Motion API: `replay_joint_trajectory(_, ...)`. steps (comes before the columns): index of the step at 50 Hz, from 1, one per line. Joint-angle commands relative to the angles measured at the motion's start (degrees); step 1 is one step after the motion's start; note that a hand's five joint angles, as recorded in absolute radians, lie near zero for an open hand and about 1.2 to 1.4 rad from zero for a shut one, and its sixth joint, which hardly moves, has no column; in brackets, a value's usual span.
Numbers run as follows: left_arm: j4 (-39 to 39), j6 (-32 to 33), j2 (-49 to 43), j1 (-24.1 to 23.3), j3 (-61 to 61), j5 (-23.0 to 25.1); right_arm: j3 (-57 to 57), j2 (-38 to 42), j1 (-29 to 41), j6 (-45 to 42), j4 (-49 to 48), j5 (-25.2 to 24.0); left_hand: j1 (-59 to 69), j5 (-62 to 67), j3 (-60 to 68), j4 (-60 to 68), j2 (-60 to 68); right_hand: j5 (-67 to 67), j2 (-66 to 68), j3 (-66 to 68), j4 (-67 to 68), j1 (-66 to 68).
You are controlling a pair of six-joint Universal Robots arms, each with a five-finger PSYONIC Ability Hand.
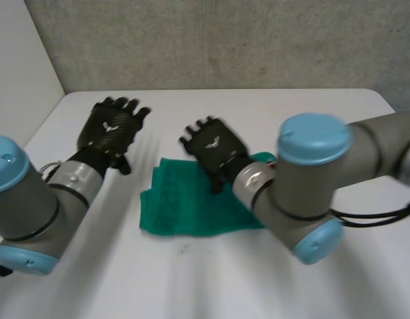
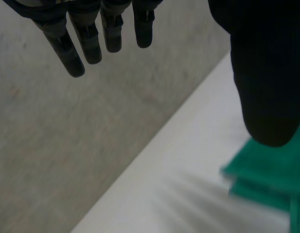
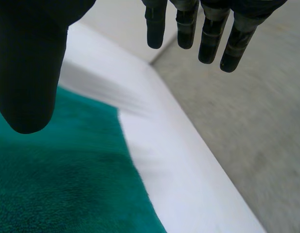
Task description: Fold the towel.
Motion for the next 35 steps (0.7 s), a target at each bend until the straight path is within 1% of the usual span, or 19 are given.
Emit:
replay_joint_trajectory(1,-0.7,-8.4,-3.0,-6.0,5.5,-0.1,10.5,-7.3,-7.4,12.0,0.6,0.1,0.1,-0.9,-0.7,-0.2,-0.1,-3.6,-2.6,-2.1,-3.2,-1.5)
replay_joint_trajectory(2,-0.9,-9.0,-4.0,-6.6,6.3,-0.1,11.7,-7.5,-8.1,11.9,0.7,0.1,0.1,-0.9,-0.7,-0.2,-0.1,-3.6,-2.6,-2.1,-3.2,-1.5)
replay_joint_trajectory(4,-4.1,-10.1,-8.0,-9.3,9.5,-1.5,15.2,-7.7,-10.5,11.4,0.6,-0.2,0.9,0.0,0.1,0.7,0.7,-3.6,-2.6,-2.1,-3.2,-1.5)
replay_joint_trajectory(6,-5.5,-10.0,-8.9,-9.5,10.1,-2.2,16.9,-7.7,-11.7,11.2,0.6,-0.3,0.9,0.0,0.1,0.7,0.7,-3.6,-2.6,-2.1,-3.2,-1.5)
replay_joint_trajectory(8,-10.5,-10.0,-12.1,-9.8,12.9,-5.0,19.0,-7.5,-12.8,11.0,0.6,-0.3,1.1,0.1,0.3,0.8,0.9,-3.6,-2.6,-2.1,-3.2,-1.5)
replay_joint_trajectory(11,-13.9,-10.1,-14.0,-9.8,14.8,-6.7,20.8,-7.5,-13.8,10.9,0.0,0.0,1.2,0.3,0.5,1.0,1.0,-3.6,-2.6,-2.1,-3.2,-1.5)
replay_joint_trajectory(12,-15.9,-10.1,-15.1,-9.7,15.5,-7.6,21.9,-7.5,-14.5,10.9,-0.1,0.0,1.4,0.5,0.6,1.2,1.2,0.0,1.0,1.5,0.4,2.1)
replay_joint_trajectory(17,-20.4,-9.9,-17.1,-9.6,15.6,-9.8,24.6,-7.3,-16.9,10.4,-0.3,-0.1,1.6,0.6,0.8,1.3,1.4,6.6,7.5,8.0,7.0,8.7)
replay_joint_trajectory(18,-20.8,-9.9,-17.3,-9.6,15.5,-10.1,24.9,-7.3,-17.1,10.0,-0.5,0.0,1.6,0.6,0.8,1.3,1.4,8.8,9.7,10.2,9.2,10.9)
replay_joint_trajectory(22,-21.1,-9.8,-18.0,-9.6,14.4,-12.1,26.7,-7.0,-18.0,7.5,-3.0,0.3,1.4,0.5,0.6,1.2,1.2,25.7,26.7,27.2,26.1,27.8)
replay_joint_trajectory(23,-21.1,-9.8,-18.0,-9.6,14.1,-12.5,27.2,-6.9,-18.7,6.5,-4.4,0.7,1.4,0.5,0.6,1.2,1.2,35.6,36.6,37.1,36.0,37.7)
replay_joint_trajectory(26,-21.0,-9.8,-18.0,-9.6,13.0,-13.1,27.6,-6.9,-19.8,5.4,-5.4,0.8,1.1,0.1,0.3,0.8,0.9,55.5,56.4,56.9,55.9,57.6)
replay_joint_trajectory(27,-20.9,-9.8,-17.9,-9.6,12.7,-13.2,27.5,-7.0,-20.1,4.8,-5.7,1.0,1.1,0.1,0.3,0.8,0.9,66.3,67.3,67.8,66.7,68.4)
replay_joint_trajectory(29,-20.9,-10.0,-17.1,-9.6,11.3,-13.3,27.4,-7.0,-20.2,4.5,-5.8,1.1,0.7,-0.2,0.0,0.5,0.5,66.4,67.4,67.9,66.8,68.5)
replay_joint_trajectory(35,-20.5,-10.5,-11.6,-9.9,6.8,-13.3,23.8,-7.7,-19.2,0.5,-6.1,6.3,0.6,-0.4,-0.2,0.3,0.4,66.4,67.4,67.9,66.8,68.5)
